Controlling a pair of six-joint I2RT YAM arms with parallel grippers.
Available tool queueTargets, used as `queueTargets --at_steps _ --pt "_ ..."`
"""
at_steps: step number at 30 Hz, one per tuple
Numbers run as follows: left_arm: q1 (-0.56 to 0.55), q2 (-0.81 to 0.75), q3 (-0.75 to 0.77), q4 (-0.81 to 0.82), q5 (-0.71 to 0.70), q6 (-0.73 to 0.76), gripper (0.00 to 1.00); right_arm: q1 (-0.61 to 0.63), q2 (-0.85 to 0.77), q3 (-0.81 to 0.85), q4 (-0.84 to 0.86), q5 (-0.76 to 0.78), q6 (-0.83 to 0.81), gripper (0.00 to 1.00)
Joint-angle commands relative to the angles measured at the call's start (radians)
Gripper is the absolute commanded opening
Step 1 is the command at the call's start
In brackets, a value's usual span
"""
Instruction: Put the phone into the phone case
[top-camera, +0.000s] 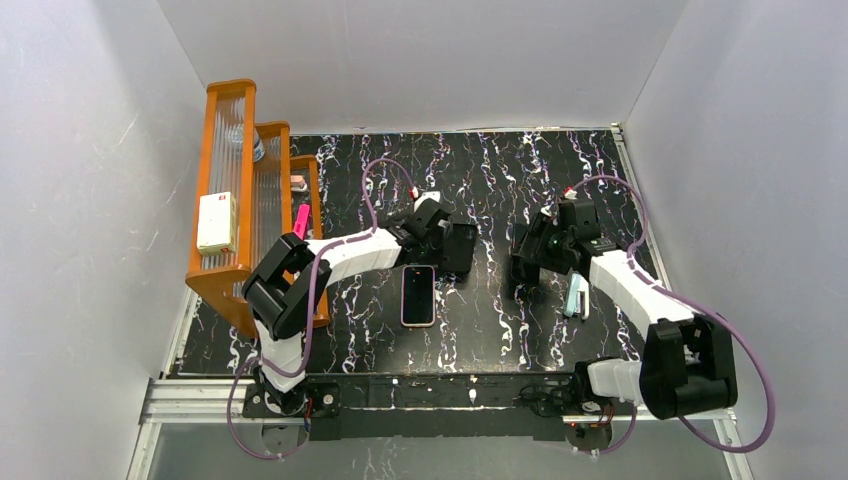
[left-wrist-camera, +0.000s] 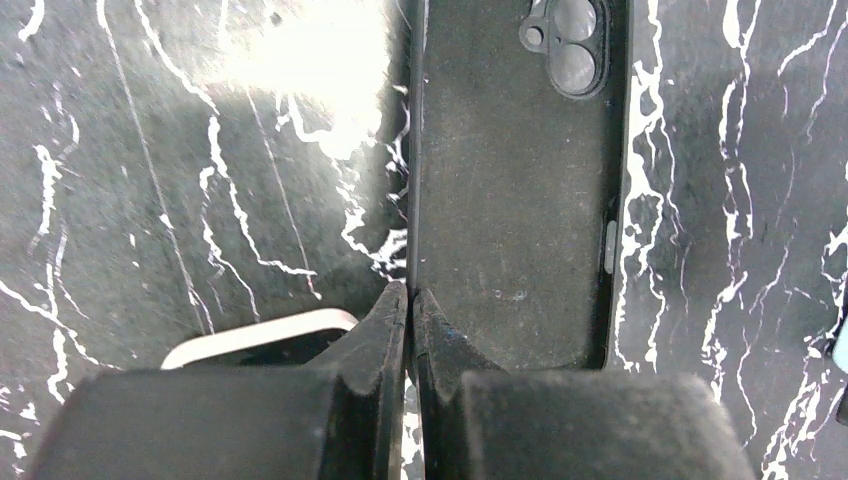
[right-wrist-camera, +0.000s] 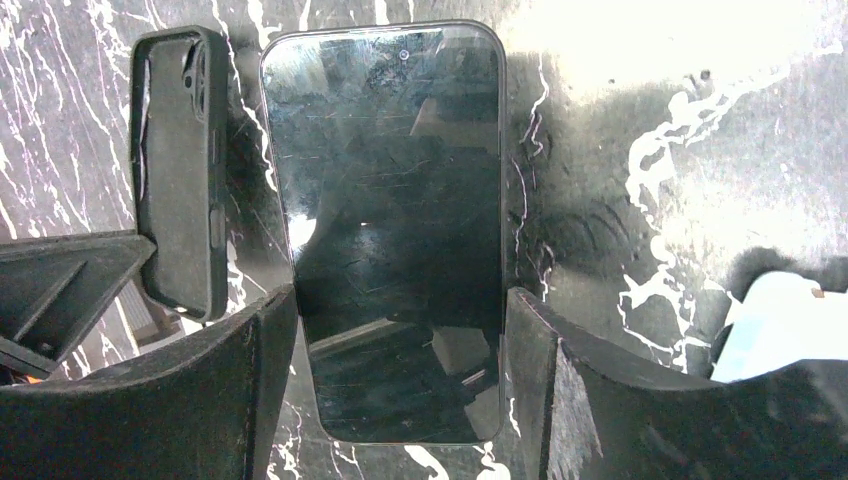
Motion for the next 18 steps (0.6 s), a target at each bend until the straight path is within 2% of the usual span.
queueTargets --at_steps 1,7,12,15,18 --pt "-0.043 -0.062 -0.026 -0.039 -0.045 -0.062 0.0 0.004 -0.092 -0.017 -0.01 -0.015 0.023 0.51" --pt "-0.123 -0.081 -0.081 -0.033 -0.115 -0.15 0.0 0.004 -0.128 -0.022 -0.025 -0.058 0.013 0.51" --pt "-0.177 -0.112 -0.145 -0.009 -0.1 -0.233 0.01 0.004 -0.155 -0.019 -0.036 -0.081 0.021 0.51" --pt "-0.207 -0.109 -0.165 0.019 -0.068 -0.267 0.08 0.004 -0.167 -0.025 -0.038 -0.088 0.035 0.5" --pt "-0.223 -0.122 -0.189 0.08 -0.035 -0.297 0.21 0.004 -0.177 -0.022 -0.046 -0.109 0.045 0.5"
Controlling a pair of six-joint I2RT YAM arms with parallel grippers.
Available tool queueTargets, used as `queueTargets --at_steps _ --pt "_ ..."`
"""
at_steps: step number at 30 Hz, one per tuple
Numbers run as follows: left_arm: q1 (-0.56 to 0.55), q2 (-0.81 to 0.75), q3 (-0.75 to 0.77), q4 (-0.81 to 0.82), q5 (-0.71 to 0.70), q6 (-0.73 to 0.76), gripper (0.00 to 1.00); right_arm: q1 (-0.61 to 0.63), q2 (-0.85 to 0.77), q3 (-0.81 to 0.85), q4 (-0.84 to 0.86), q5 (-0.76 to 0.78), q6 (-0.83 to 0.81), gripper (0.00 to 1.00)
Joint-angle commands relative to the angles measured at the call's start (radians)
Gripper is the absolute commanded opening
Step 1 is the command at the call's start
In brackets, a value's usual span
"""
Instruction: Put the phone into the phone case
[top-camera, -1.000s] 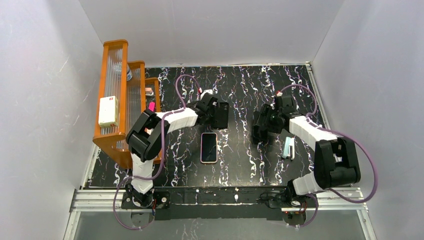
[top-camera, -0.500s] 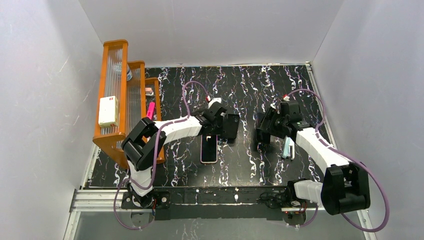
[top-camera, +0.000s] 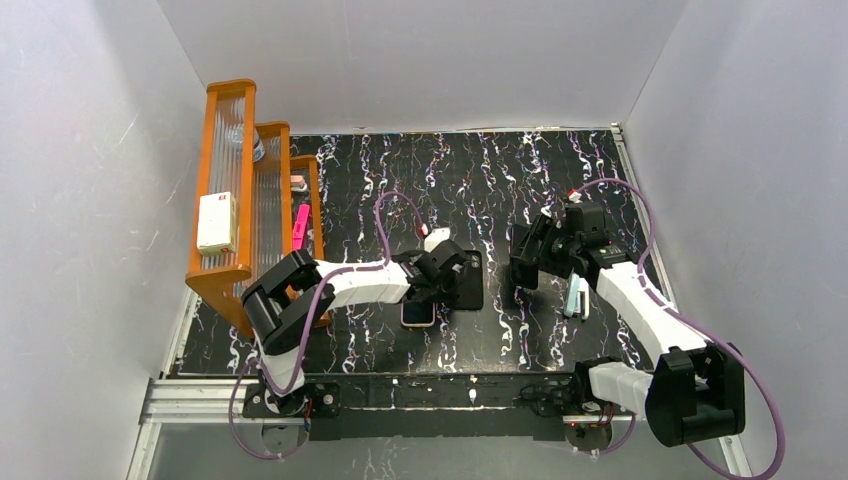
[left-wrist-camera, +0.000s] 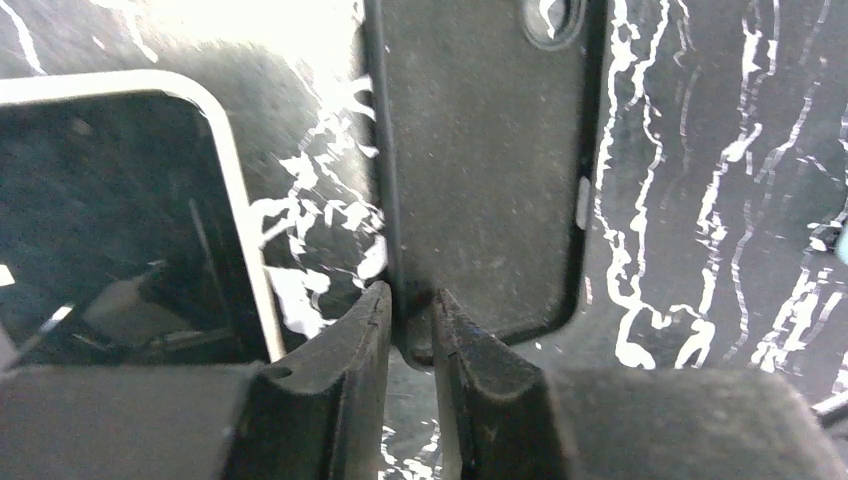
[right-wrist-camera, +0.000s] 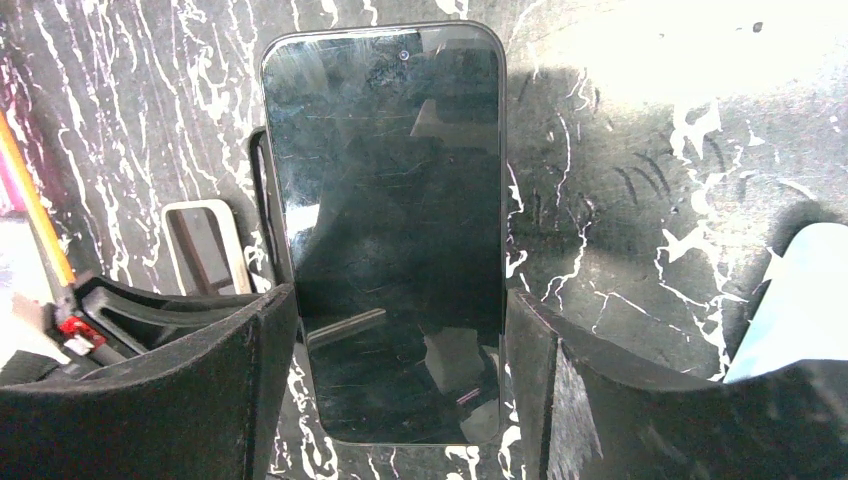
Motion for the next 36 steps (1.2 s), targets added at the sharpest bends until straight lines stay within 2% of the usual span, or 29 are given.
queueTargets --at_steps 1,7,12,15,18,23,28,36 --pt "-0.022 -0.067 -0.046 0.094 0.044 -0.084 0.23 0.004 -0.046 0.005 0.02 -0.054 0.028 0.5" --pt "-0.022 -0.11 -0.13 0.322 0.149 -0.137 0.37 0.004 -0.069 0.001 0.033 -0.099 0.044 0.5" --pt "-0.017 -0.142 -0.131 0.275 0.097 -0.108 0.43 0.005 -0.068 0.005 0.043 -0.14 0.058 0.5" --pt "0.006 -0.203 -0.138 0.227 0.055 -0.079 0.52 0.013 -0.066 -0.01 0.068 -0.167 0.072 0.49" --pt "0.047 -0.283 -0.137 0.166 0.033 -0.043 0.65 0.039 -0.061 -0.023 0.086 -0.162 0.088 0.49" --pt "0.079 -0.361 -0.043 -0.004 0.002 0.102 0.97 0.115 -0.034 -0.023 0.115 -0.126 0.111 0.49" --pt "0.078 -0.442 0.046 -0.144 -0.046 0.202 0.98 0.176 -0.003 -0.014 0.159 -0.09 0.136 0.48" --pt "0.079 -0.594 0.087 -0.241 -0.134 0.36 0.98 0.268 0.077 0.0 0.246 -0.029 0.157 0.46"
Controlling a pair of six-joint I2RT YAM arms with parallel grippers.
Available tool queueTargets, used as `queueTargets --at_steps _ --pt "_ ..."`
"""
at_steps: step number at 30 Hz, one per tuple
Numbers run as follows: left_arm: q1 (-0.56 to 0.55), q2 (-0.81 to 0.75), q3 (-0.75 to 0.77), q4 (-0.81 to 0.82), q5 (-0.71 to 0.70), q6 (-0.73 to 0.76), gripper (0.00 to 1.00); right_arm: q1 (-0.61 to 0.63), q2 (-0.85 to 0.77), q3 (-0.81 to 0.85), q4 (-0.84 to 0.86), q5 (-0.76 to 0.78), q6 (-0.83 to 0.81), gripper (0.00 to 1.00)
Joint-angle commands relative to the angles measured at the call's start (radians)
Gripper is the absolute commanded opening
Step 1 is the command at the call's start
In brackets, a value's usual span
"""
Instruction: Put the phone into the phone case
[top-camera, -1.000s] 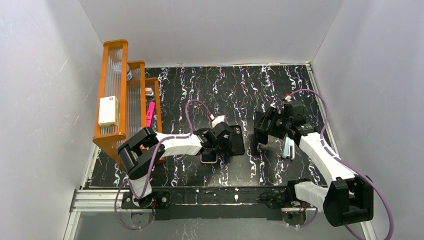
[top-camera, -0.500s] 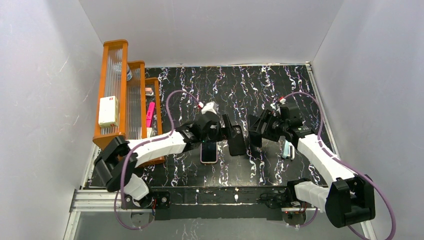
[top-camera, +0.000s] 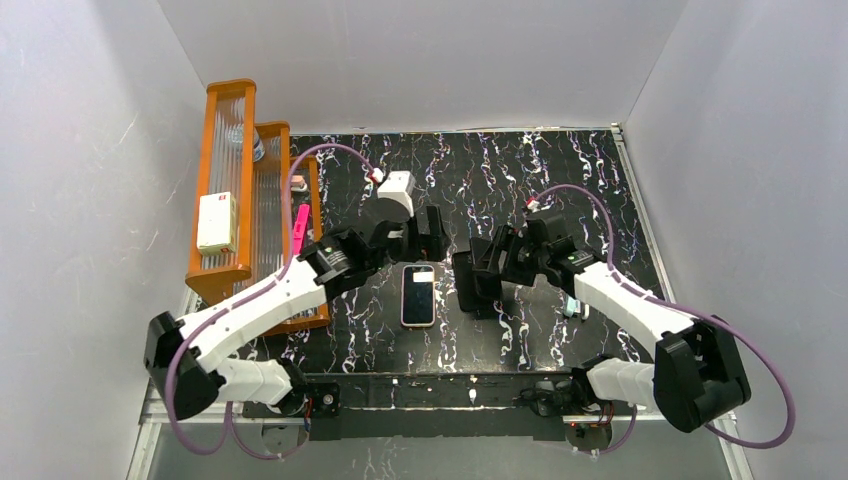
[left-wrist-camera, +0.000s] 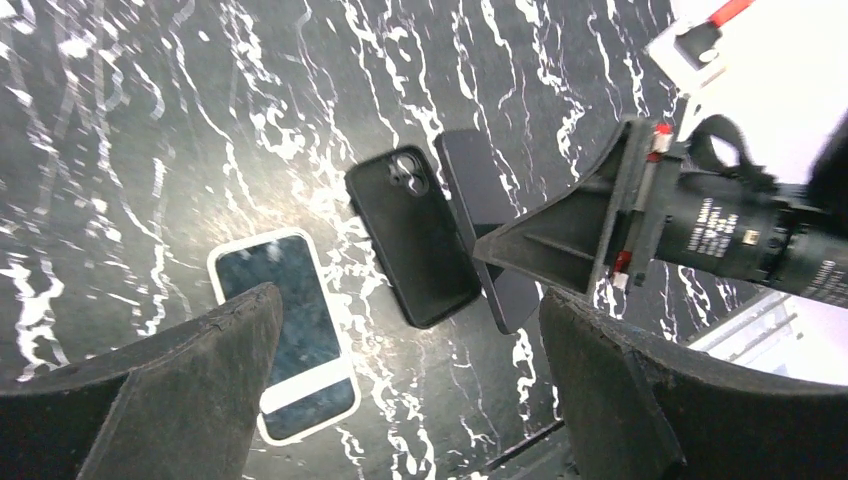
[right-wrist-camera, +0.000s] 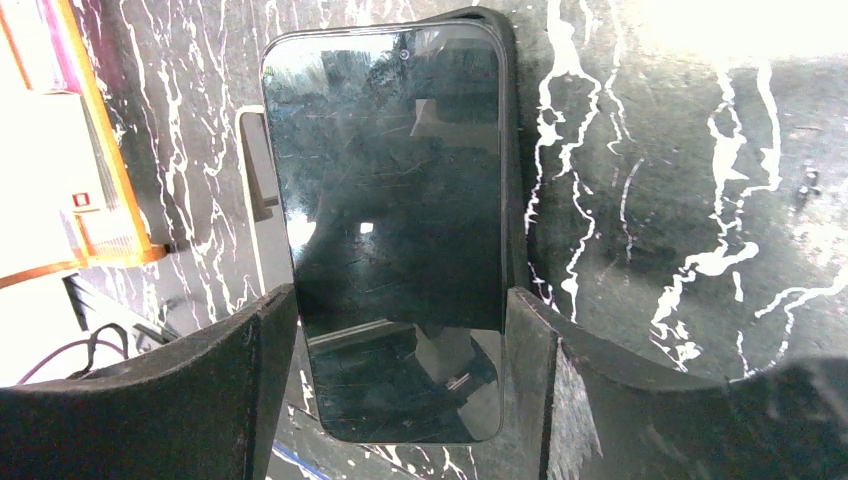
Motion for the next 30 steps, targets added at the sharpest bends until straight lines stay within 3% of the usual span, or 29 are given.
queueTargets --at_steps 1,14,30 --pt "-0.002 -0.099 0.028 -0.098 -0.11 0.134 0.98 0.042 0.033 0.035 0.137 0.033 0.022 0.46" --pt "-0.002 -0.238 -0.046 -0.106 -0.151 0.158 0.98 0.121 0.176 0.052 0.296 0.055 0.003 0.44" --pt "-0.002 -0.231 -0.066 -0.101 -0.134 0.137 0.98 0.184 0.215 0.011 0.257 0.226 -0.036 0.44"
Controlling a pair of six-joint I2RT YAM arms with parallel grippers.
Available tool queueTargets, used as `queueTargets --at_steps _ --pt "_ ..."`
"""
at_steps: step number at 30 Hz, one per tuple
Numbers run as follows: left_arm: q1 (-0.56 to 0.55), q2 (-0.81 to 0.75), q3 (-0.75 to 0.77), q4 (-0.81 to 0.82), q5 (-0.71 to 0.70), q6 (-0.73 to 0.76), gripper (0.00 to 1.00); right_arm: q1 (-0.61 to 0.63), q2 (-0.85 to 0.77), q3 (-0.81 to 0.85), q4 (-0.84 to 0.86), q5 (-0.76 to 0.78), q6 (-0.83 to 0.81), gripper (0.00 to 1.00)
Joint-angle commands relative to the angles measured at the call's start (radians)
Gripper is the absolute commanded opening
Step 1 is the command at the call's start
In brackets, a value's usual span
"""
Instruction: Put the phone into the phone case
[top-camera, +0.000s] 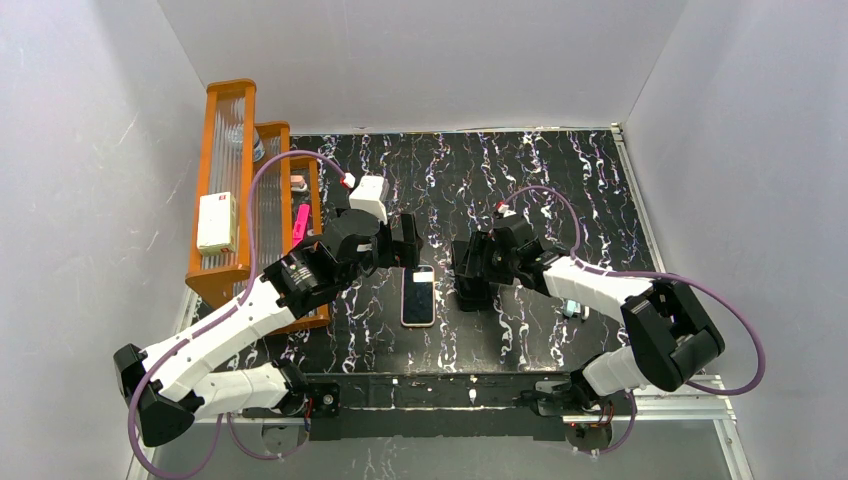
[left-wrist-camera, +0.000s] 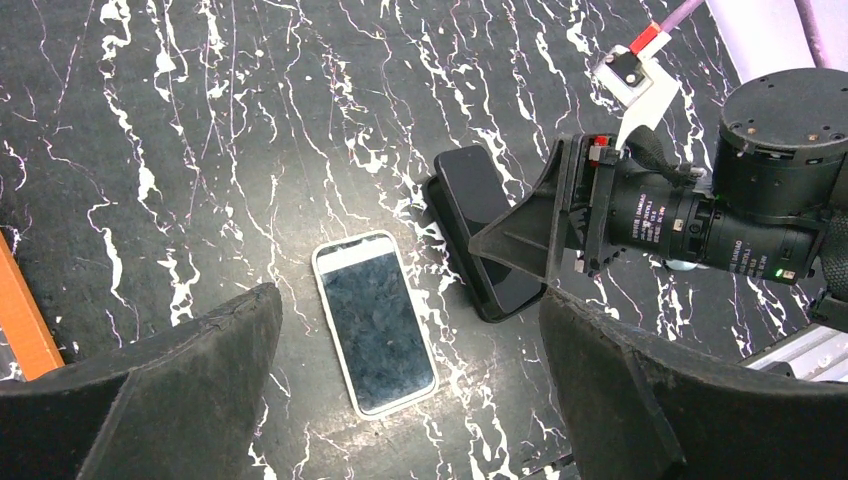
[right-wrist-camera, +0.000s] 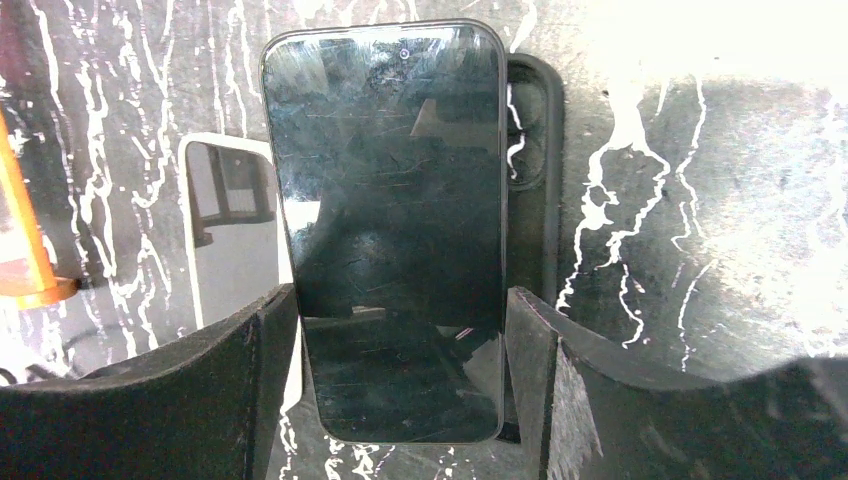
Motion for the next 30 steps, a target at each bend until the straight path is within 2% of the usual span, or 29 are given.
queueTargets --at_steps 1,18,30 --pt "-0.003 -0.007 -0.014 -0.002 -0.011 -0.008 0.98 0.02 -0.009 -0.001 0.036 0.085 -0.023 0.44" --pt "-0.002 0.027 -0.03 0.021 0.004 -0.042 0.98 0.067 0.027 0.029 -0.076 0.168 -0.055 0.5" --pt "-0.002 0.066 -0.017 0.03 0.012 -0.045 0.98 0.078 -0.003 0.028 -0.107 0.204 -0.052 0.63"
